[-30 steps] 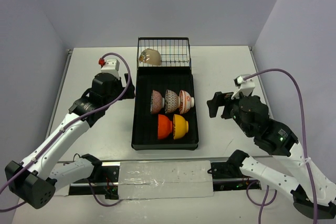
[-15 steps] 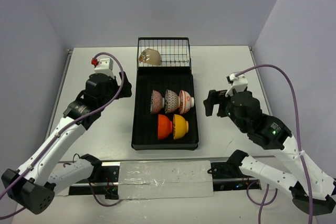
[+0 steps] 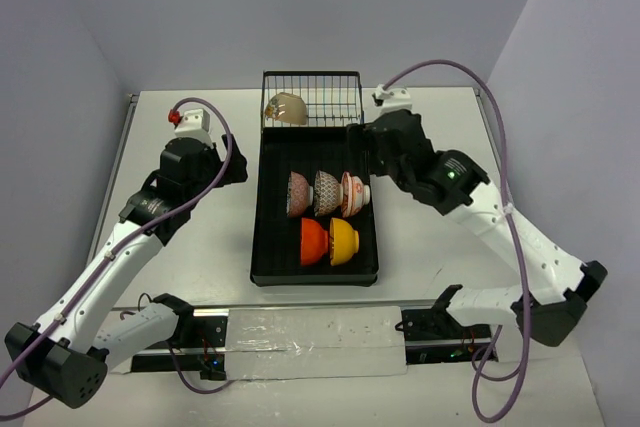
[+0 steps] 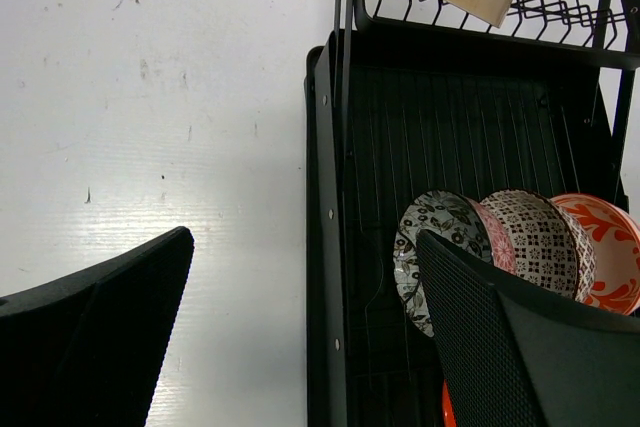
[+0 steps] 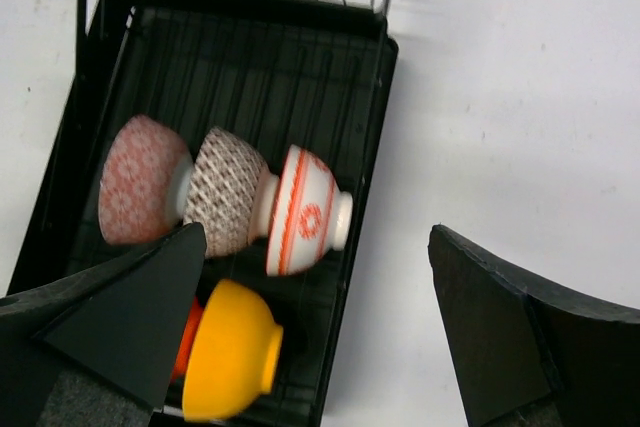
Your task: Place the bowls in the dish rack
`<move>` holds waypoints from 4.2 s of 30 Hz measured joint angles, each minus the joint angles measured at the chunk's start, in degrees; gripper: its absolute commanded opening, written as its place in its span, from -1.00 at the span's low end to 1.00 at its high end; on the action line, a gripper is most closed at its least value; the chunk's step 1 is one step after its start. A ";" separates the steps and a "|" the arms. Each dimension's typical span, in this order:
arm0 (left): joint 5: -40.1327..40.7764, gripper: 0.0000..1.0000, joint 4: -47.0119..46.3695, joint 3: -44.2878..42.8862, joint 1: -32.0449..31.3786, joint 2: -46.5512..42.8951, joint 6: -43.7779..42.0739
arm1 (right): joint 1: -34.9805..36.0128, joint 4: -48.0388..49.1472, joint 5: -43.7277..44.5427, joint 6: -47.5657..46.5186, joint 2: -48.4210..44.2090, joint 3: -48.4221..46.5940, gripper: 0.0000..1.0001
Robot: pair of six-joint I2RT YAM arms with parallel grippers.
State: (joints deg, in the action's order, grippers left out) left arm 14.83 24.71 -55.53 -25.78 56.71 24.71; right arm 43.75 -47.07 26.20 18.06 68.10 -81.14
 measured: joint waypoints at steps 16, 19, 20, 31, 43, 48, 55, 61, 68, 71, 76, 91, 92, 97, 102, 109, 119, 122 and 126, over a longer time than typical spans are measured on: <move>0.15 0.98 0.02 0.00 0.61 -1.66 0.00 | -0.55 11.74 -4.81 -16.46 32.72 -20.24 1.00; 0.20 0.99 0.02 0.00 0.76 -1.73 0.00 | -1.01 11.87 -6.58 -19.63 37.35 -25.88 1.00; 0.22 0.99 0.02 0.00 0.81 -1.73 -0.02 | -1.18 11.96 -7.10 -20.28 38.42 -27.28 1.00; 0.52 0.99 0.02 0.00 1.36 -1.73 0.00 | -4.39 13.11 -12.02 -18.34 47.45 -34.32 1.00; 0.44 0.99 0.00 0.00 1.97 -1.64 0.00 | -8.87 18.32 -24.13 -15.04 51.34 -35.91 1.00; 0.00 0.99 0.02 0.00 2.58 -1.31 0.00 | -9.97 19.34 -27.43 -14.45 53.81 -39.87 1.00; -0.74 0.98 0.02 0.00 3.28 -0.94 0.02 | -10.43 20.02 -31.69 -13.07 56.81 -42.40 0.99; -1.42 0.99 0.02 0.00 3.76 -0.66 0.02 | -11.98 20.85 -35.12 -10.64 57.90 -42.58 1.00; -2.01 0.99 0.02 0.00 4.85 -0.61 0.07 | -14.03 22.08 -40.89 -8.28 58.77 -42.60 1.00; -2.54 0.98 0.00 0.00 5.29 -0.61 0.17 | -14.62 22.23 -43.04 -8.31 59.30 -42.99 1.00; -3.48 0.99 0.00 0.00 5.79 -0.61 0.24 | -15.32 21.86 -46.51 -9.20 61.53 -45.99 1.00; -4.68 0.98 0.02 0.00 6.58 -0.61 0.46 | -16.04 21.79 -49.88 -12.24 62.55 -47.10 1.00; -4.72 0.98 0.00 0.00 6.58 -0.61 0.48 | -16.04 21.79 -49.88 -12.48 62.58 -47.10 1.00; -5.05 0.98 0.02 0.00 6.78 -0.61 0.48 | -16.28 21.81 -50.88 -13.25 62.69 -47.12 1.00; -5.55 0.98 0.00 0.00 7.17 -0.61 0.50 | -16.52 22.23 -52.09 -13.77 62.88 -47.12 1.00; -6.12 0.98 0.00 0.00 7.48 -0.61 0.61 | -16.52 23.37 -52.57 -14.97 62.88 -46.51 1.00; -6.88 0.98 0.00 0.00 8.07 -0.61 0.68 | -16.52 26.60 -53.07 -16.94 62.53 -44.30 1.00; -7.21 0.98 0.00 0.00 8.24 -0.61 0.70 | -16.52 27.36 -53.13 -17.97 62.16 -43.30 1.00; -7.61 0.97 0.00 0.00 8.48 -0.61 1.05 | -16.52 28.81 -53.16 -18.84 61.40 -41.53 1.00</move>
State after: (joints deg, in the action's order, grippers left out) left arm 7.22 24.71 -55.53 -17.30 56.10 25.76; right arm 27.22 -18.26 -26.96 -0.78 129.49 -122.67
